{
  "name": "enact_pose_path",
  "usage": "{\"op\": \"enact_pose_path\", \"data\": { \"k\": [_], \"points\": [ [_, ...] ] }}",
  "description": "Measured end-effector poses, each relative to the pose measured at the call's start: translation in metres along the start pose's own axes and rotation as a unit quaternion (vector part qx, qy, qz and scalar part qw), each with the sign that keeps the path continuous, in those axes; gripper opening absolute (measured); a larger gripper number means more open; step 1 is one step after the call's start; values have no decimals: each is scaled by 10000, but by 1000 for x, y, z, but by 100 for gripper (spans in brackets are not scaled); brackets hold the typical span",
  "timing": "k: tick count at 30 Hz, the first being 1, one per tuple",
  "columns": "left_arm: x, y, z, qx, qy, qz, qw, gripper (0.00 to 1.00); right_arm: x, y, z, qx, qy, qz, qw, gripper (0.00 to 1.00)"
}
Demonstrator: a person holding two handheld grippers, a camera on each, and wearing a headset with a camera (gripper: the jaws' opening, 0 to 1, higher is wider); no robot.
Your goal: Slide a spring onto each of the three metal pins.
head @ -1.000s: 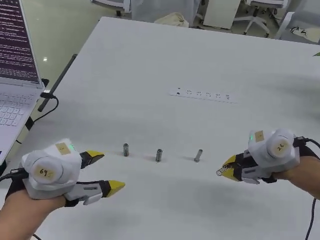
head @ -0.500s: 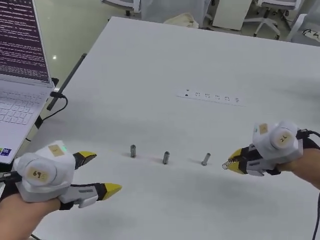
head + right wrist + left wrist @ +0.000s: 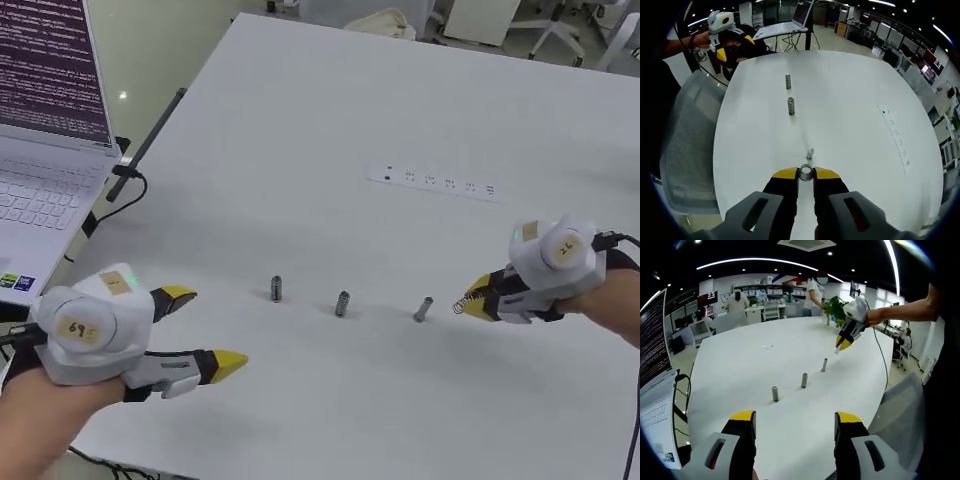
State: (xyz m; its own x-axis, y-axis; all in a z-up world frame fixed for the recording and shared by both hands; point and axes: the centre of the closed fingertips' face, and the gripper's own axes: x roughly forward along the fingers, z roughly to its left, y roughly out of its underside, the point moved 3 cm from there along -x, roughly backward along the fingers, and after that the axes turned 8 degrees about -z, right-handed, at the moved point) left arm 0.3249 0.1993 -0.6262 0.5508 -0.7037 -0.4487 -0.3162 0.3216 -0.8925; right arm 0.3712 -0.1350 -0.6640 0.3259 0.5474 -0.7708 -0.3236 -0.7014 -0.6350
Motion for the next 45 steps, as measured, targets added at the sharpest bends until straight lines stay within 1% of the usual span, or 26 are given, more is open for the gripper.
{"op": "enact_pose_path", "data": {
  "k": [5, 20, 25, 33, 35, 45],
  "points": [
    [-1, 0, 3, -10, -38, 15, 10000, 59, 5, -4, -2, -19, -46, 14, 10000, 9],
    [-5, -3, 9, -50, -92, -2, 9999, 59, 22, -13, -5, -80, -178, 49, 9998, 9],
    [-6, -1, 10, -81, -117, 19, 9999, 59, 27, -15, -5, -99, -232, 65, 9997, 9],
    [-9, 2, 12, -128, -159, 38, 9998, 58, 36, -14, -4, -142, -320, 149, 9993, 9],
    [-10, 2, 12, -143, -171, 37, 9997, 58, 39, -13, -6, -154, -338, 168, 9992, 9],
    [-13, 5, 14, -173, -193, 74, 9996, 57, 48, -11, -7, -237, -411, 272, 9985, 9]
  ]
}}
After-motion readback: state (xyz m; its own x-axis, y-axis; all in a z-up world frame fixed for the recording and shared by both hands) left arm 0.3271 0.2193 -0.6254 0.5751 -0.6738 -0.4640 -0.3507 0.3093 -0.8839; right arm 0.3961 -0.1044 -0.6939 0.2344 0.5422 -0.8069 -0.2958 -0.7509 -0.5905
